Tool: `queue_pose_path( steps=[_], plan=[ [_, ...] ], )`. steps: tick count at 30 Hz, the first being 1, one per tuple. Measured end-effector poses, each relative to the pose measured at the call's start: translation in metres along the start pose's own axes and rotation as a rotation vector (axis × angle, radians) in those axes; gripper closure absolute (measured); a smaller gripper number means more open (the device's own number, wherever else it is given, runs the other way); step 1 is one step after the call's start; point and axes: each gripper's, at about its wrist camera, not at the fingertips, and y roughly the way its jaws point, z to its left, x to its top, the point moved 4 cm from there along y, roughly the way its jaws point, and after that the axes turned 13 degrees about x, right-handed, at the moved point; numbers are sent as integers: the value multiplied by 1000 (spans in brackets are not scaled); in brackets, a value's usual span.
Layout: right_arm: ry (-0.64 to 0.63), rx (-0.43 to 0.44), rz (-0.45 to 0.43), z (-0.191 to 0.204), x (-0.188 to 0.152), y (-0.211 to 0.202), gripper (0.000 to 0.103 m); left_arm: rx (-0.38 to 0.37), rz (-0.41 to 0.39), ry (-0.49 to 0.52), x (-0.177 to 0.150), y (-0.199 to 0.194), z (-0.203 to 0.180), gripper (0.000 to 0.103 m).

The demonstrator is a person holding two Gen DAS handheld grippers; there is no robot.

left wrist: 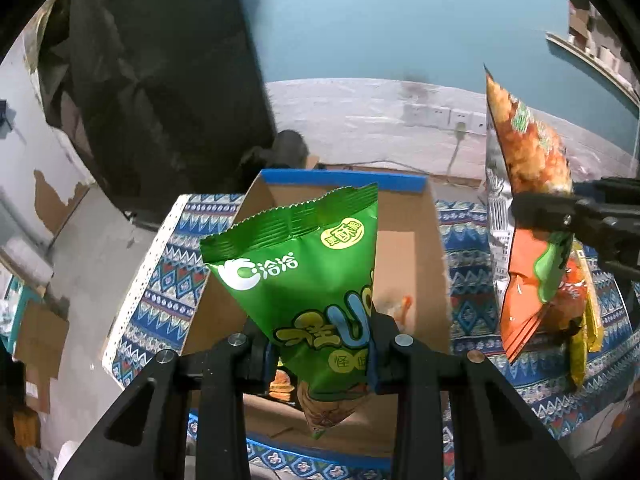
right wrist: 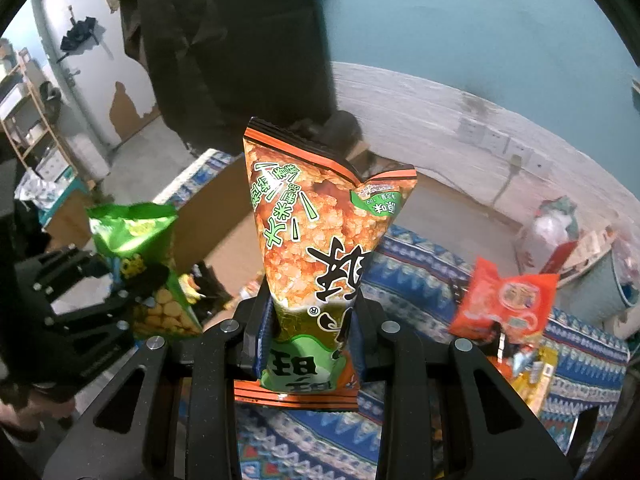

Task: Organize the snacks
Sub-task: 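Carry both bags over the box and open both grippers to drop them, then move both grippers back from the box toward the remaining snacks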

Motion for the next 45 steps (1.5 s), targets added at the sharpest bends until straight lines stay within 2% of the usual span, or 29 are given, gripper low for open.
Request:
queue_pose_path(
  steps=[11,14,16,19,28,32,37,45],
  plan=[
    [-14,53,44,31,17,46,73,32,75,-52,-7,25,26,68],
    [-14,65,59,35,19,59,73,36,112,-69,-11,32,33,61],
    [-14,75,66,40,19,66,73,48,128,-86,-14,34,39,49],
    [-23,89,85,47,19,77,73,71,132,-108,-15,34,48,44],
    [-48,107,198,58,6,112,71,85,134,-129,-13,31,58,42],
    [-33,82,202,52,2,111,57,77,127,-116,-12,29,55,41],
    [-7,33,171,41,4,95,32,63,114,-112,-8,24,50,41],
    [23,17,121,17,-2,53,31,26,108,-73,-6,17,24,38]
  ],
)
